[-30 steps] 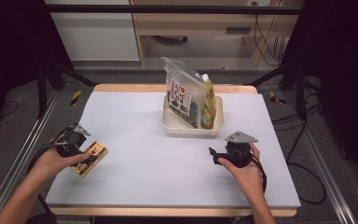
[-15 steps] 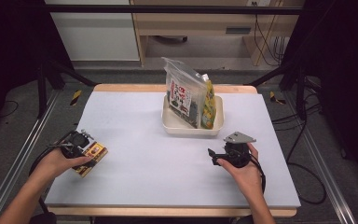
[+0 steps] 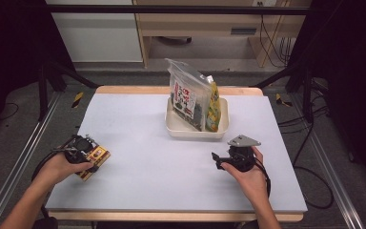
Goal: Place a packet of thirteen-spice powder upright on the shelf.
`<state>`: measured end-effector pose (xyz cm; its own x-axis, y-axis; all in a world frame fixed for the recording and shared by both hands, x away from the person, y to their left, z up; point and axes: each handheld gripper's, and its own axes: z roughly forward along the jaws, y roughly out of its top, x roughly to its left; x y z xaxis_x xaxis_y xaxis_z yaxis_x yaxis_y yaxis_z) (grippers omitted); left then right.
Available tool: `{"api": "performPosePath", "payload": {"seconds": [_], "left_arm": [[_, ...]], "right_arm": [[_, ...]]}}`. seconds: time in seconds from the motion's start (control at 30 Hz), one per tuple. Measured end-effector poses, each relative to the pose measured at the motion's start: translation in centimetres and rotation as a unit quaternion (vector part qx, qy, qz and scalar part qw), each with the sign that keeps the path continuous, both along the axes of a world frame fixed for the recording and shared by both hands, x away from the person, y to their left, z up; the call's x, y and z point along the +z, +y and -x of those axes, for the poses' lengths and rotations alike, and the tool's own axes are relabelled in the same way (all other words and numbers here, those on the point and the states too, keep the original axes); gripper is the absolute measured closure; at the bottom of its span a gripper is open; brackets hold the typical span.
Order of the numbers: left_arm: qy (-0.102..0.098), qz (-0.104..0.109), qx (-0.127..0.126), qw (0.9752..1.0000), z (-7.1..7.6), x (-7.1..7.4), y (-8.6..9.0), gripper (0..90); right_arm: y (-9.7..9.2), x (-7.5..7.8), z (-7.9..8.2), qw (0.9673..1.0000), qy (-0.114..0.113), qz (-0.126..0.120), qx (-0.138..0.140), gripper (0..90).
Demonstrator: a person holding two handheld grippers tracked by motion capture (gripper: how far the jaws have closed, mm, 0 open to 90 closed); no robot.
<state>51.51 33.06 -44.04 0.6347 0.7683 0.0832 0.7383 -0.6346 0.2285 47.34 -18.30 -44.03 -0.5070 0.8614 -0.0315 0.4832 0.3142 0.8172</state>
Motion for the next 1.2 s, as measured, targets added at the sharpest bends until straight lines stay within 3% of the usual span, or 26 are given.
{"api": "performPosePath", "payload": {"seconds": [0.07, 0.13, 0.3, 0.4, 0.5, 0.63, 0.73, 0.87, 1.07, 1.2], "left_arm": [[-0.02, -0.016, -0.008, 0.9996, 0.1, 0.2, -0.1, 31.9], [-0.027, -0.018, -0.012, 0.9994, 0.1, 0.3, -0.2, 32.2], [-0.061, -0.005, -0.041, 0.9973, 0.3, 1.2, -1.4, 32.2], [-0.084, 0.01, -0.075, 0.9936, 0.4, 2.1, -3.1, 32.2], [-0.105, 0.019, -0.109, 0.9883, 0.4, 2.7, -5.5, 32.2], [-0.117, 0.034, -0.155, 0.9804, 0.4, 3.3, -8.8, 32.2], [-0.124, 0.026, -0.188, 0.974, 0.4, 3.5, -11.2, 32.2], [-0.133, 0.033, -0.224, 0.9648, 0.6, 3.5, -14.4, 32.2], [-0.141, 0.035, -0.262, 0.9541, 1.1, 2.9, -18.0, 32.2], [-0.15, 0.038, -0.284, 0.9464, 1.7, 2.3, -19.8, 32.2]], "right_arm": [[0.0, 0.1, 0.1, 1.0, -0.001, -0.002, 0.001, 16.4], [0.1, 0.1, 0.1, 1.0, -0.002, -0.002, 0.003, 16.4], [0.8, 0.5, 0.2, 0.9999, -0.004, -0.002, 0.012, 16.2], [1.4, 0.8, 0.2, 0.9998, 0.007, -0.009, 0.018, 18.4], [2.1, 0.8, 0.3, 0.9993, 0.019, -0.015, 0.03, 25.0], [3.2, 1.0, 0.4, 0.998, 0.027, -0.03, 0.048, 32.3], [3.7, 1.1, 0.3, 0.9969, 0.035, -0.042, 0.056, 36.5], [4.3, 1.0, 0.2, 0.9947, 0.051, -0.064, 0.063, 40.7], [4.8, 1.4, -0.2, 0.9895, 0.071, -0.099, 0.078, 43.6], [5.3, 1.6, -0.4, 0.9879, 0.067, -0.104, 0.094, 43.4]]}}
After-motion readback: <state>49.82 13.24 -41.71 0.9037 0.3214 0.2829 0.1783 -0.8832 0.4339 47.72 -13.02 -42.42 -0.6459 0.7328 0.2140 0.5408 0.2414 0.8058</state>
